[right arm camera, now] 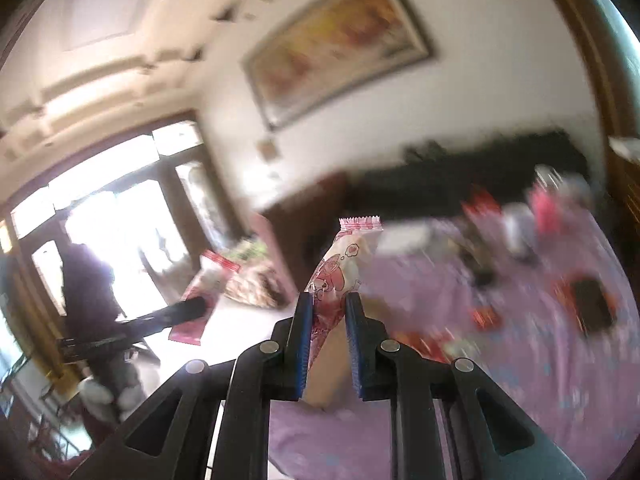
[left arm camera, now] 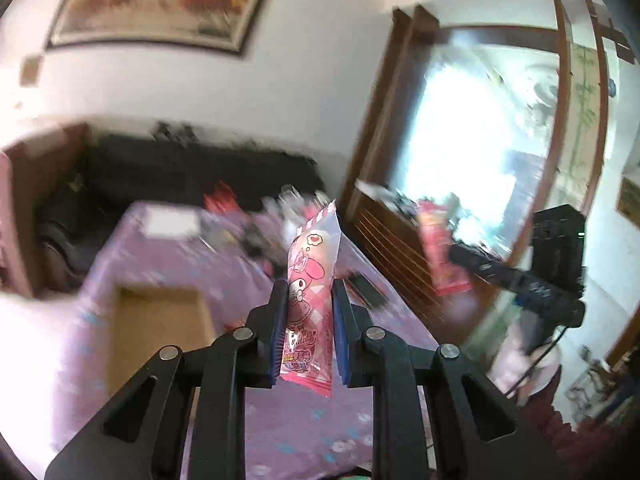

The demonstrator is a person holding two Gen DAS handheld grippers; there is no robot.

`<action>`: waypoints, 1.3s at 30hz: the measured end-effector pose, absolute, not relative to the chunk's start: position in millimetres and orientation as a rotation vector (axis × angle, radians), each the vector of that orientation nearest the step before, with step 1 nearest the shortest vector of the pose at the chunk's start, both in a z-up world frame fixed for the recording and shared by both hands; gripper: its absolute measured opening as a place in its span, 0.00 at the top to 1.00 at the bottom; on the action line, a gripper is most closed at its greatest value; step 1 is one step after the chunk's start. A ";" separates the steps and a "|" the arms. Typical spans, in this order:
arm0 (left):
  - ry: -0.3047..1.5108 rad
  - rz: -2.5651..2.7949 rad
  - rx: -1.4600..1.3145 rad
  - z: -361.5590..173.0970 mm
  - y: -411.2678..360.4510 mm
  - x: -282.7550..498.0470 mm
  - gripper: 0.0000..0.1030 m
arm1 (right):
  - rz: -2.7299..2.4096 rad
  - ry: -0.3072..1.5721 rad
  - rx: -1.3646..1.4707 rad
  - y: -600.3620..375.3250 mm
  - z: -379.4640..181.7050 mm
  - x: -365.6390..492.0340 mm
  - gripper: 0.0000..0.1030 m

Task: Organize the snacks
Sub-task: 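Carry both pink candy bars to the cardboard box and release them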

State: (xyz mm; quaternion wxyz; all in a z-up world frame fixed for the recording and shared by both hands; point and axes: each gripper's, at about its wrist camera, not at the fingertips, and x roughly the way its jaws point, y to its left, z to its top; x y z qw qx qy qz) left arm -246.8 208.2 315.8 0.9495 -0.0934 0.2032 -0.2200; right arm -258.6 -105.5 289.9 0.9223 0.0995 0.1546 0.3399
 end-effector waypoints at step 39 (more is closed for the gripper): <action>0.952 -0.105 -0.372 43.7 290.5 78.7 0.82 | 0.566 0.941 -0.004 114.9 33.4 83.8 0.89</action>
